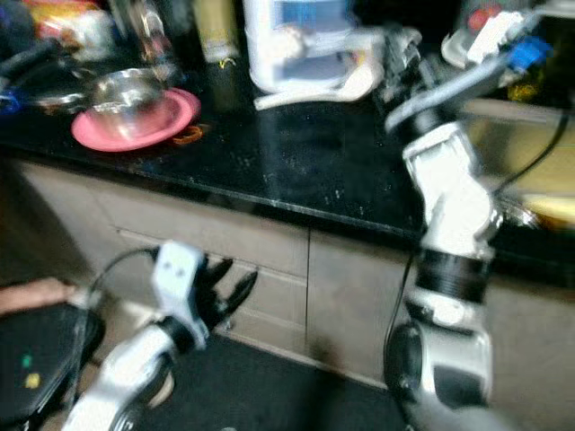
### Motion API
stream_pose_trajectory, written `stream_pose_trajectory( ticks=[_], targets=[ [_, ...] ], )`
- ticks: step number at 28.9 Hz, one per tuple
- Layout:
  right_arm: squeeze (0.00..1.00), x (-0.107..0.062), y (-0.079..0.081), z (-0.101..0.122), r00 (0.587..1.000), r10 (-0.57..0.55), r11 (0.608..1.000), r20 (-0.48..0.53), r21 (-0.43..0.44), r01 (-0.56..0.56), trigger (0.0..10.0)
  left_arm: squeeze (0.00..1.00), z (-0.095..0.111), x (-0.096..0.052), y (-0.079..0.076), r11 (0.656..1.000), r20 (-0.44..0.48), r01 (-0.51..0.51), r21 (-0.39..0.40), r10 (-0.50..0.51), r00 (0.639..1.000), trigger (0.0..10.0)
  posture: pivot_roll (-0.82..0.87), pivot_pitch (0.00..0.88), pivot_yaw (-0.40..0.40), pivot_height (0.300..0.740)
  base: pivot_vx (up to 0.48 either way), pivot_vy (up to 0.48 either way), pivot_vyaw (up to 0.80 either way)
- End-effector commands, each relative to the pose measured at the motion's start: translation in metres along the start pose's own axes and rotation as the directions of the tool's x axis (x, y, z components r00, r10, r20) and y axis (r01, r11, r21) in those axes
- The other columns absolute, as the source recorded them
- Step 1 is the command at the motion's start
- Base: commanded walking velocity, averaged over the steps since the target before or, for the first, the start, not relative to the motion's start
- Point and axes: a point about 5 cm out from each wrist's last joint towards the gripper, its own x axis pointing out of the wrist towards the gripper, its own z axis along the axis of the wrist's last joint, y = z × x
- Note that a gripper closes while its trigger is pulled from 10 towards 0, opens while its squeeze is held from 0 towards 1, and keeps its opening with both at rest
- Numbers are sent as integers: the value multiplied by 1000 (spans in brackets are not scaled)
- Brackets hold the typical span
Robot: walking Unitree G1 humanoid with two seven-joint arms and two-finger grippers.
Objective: Kitchen organization
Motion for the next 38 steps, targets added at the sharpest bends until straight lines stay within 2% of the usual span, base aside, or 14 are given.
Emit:
stream_pose_trajectory(
  ticks=[1,9,14,16,18,21,27,29,31,32,35,37,38],
  targets=[
    [0,-3,-3,7,1000,-9,1000,26,-14,10,10000,0,-2,0,-5,1000,-7,18,-6,-18,1000,10000,37,0,-16,732,0,-480,-775],
    [0,-3,-4,9,999,-16,1000,41,-12,16,10000,0,-2,0,-5,1000,-5,20,-7,-20,1000,10000,37,0,-16,732,0,-480,0],
    [0,-3,-5,8,999,-22,999,31,-42,24,10000,0,-2,0,-5,1000,-5,22,-7,-22,1000,10000,35,0,-15,732,0,-480,0],
    [0,-3,-7,5,999,-43,993,0,-106,43,10000,0,-2,0,-6,1000,-4,22,-8,-22,1000,10000,35,0,-15,732,0,-448,0],
    [0,-3,-8,-2,996,-71,977,-50,-205,59,10000,0,-2,1,-5,1000,-3,20,-10,-20,1000,10000,34,0,-16,732,0,-191,0],
    [0,-3,-10,-9,993,-89,966,-76,-248,68,10000,0,-1,1,-4,999,6,9,-31,-9,1000,10000,36,0,-17,732,0,0,0],
    [0,-2,-11,-10,991,-101,958,-84,-276,74,10000,0,-1,1,-3,999,9,7,-33,-6,1000,10000,36,0,-19,732,0,0,0],
    [0,-1,-12,-12,988,-116,939,-97,-335,78,10000,0,-1,1,-4,999,10,8,-35,-8,1000,10000,36,0,-19,732,0,0,0],
    [0,1,-13,-16,982,-142,902,-124,-424,77,10000,0,-1,2,-4,999,10,11,-36,-11,1000,10000,34,0,-20,732,0,0,0],
    [0,1,-13,-16,982,-142,902,-124,-424,77,10000,0,-1,2,-4,999,10,11,-36,-11,1000,10000,34,0,-20,732,0,0,0],
    [0,3,-14,-24,970,-177,837,-165,-544,60,10000,0,-1,2,-4,999,10,13,-37,-13,1000,10000,35,0,-20,732,0,0,0],
    [0,5,-13,-33,961,-191,803,-200,-594,36,10000,0,-1,2,-5,999,10,14,-39,-13,1000,10000,37,0,-21,732,0,0,0],
    [0,5,-13,-33,961,-191,803,-200,-594,36,10000,0,-1,2,-5,999,10,14,-39,-13,1000,10000,37,0,-21,732,0,0,0]
  ],
)
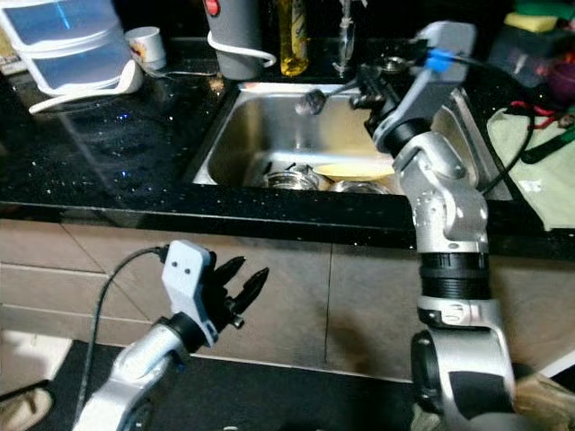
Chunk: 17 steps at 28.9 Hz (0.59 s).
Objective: Kitchen organization
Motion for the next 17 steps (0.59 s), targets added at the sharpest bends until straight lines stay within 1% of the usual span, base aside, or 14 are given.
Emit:
stream_pose_trajectory(
  ticks=[1,2,3,5,9,13,15,17],
  targets=[
    [0,6,8,-3,1000,12,997,-23,-71,-14,10000,0,-2,-2,1,1000,-11,-3,-3,3,1000,10000,38,0,-21,732,0,0,0],
    [0,7,10,-5,999,13,996,-34,-93,-16,10000,0,-2,-2,1,1000,-11,-3,-3,3,1000,10000,38,0,-21,732,0,0,0],
    [0,7,10,-5,999,13,996,-34,-93,-16,10000,0,-2,-2,1,1000,-11,-3,-3,3,1000,10000,38,0,-21,732,0,0,0],
    [0,12,16,-10,998,9,993,-58,-121,-16,10000,0,-2,-2,1,1000,-12,-4,-4,4,1000,10000,41,0,-25,732,0,0,0],
    [0,14,20,-13,998,9,993,-63,-120,-17,10000,0,-3,-3,0,1000,-13,-6,-3,6,1000,10000,45,1,-27,732,0,0,0],
    [0,14,21,-14,998,7,993,-65,-121,-15,10000,0,-3,-3,0,1000,-18,-9,10,9,1000,10000,42,2,-25,732,0,0,0],
    [0,13,20,-14,998,4,993,-65,-119,-11,10000,0,-3,-3,0,1000,-19,-9,25,10,1000,10000,40,4,-24,732,0,-480,0],
    [0,13,19,-14,998,1,993,-65,-119,-9,10000,0,-3,-3,1,1000,-14,-12,18,13,1000,10000,39,5,-24,732,0,-476,0]
  ],
)
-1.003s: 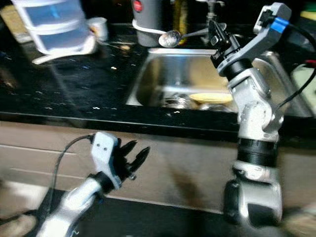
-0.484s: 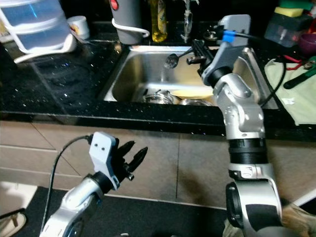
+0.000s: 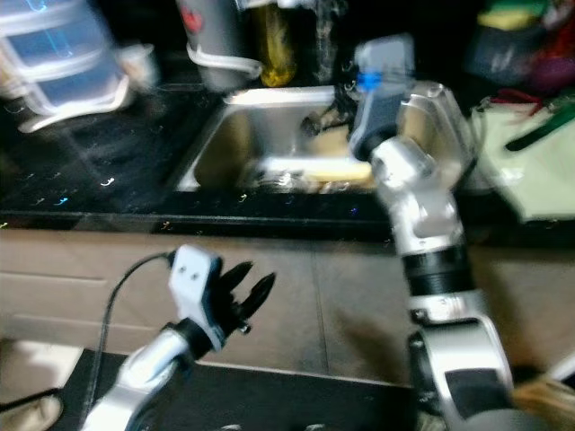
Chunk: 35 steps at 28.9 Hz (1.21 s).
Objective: Kitchen organization
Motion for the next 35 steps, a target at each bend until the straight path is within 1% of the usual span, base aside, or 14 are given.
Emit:
stream_pose_trajectory(
  ticks=[1,17,24,28,32,35],
  targets=[
    [0,2,0,4,1000,-5,1000,16,-5,5,10000,0,3,0,4,1000,14,-22,7,21,1000,10000,39,5,-24,732,0,0,0],
    [0,4,0,4,1000,-3,1000,21,2,3,10000,0,2,1,5,1000,10,-25,5,25,1000,10000,40,1,-28,732,0,0,0],
    [0,5,3,3,1000,8,1000,7,-16,-8,10000,0,1,1,4,1000,8,-23,6,23,1000,10000,41,0,-29,732,0,0,0],
    [0,9,8,-5,999,-4,998,-43,-57,2,10000,0,1,2,4,1000,9,-25,7,25,1000,10000,43,0,-30,732,0,0,0],
    [0,15,16,-25,989,-45,994,-142,-101,31,10000,0,2,2,6,999,16,-46,19,45,999,10000,47,0,-34,732,0,0,0],
    [0,19,21,-39,971,-96,984,-218,-167,59,10000,0,4,2,10,995,25,-97,33,96,995,10000,52,2,-39,732,0,0,0]
  ],
)
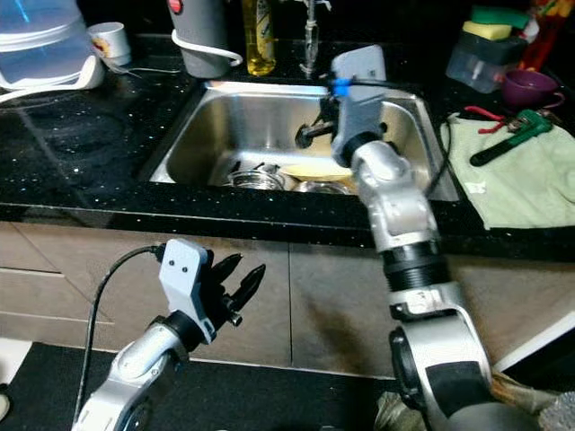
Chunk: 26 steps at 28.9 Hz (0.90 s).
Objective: Kitchen organization
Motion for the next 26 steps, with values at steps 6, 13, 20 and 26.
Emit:
stream_pose_trajectory(
  ticks=[6,13,20,26],
  targets=[
    [0,9,19,-10,994,4,993,-106,-114,-16,10000,0,0,-3,12,991,7,-129,23,129,992,10000,53,17,-47,732,0,0,0],
    [1000,13,32,-14,991,51,996,-127,-60,-59,10000,0,0,-4,9,990,10,-141,19,140,990,10000,60,30,-58,732,0,0,0],
    [1000,13,31,-8,996,66,993,-54,98,-61,10000,0,0,-4,8,990,7,-139,17,139,990,10000,58,34,-56,732,0,0,0],
    [0,-2,19,11,961,177,886,213,390,-250,10000,0,-3,-2,6,994,-15,-108,24,108,994,10000,53,33,-49,732,0,0,0]
  ],
)
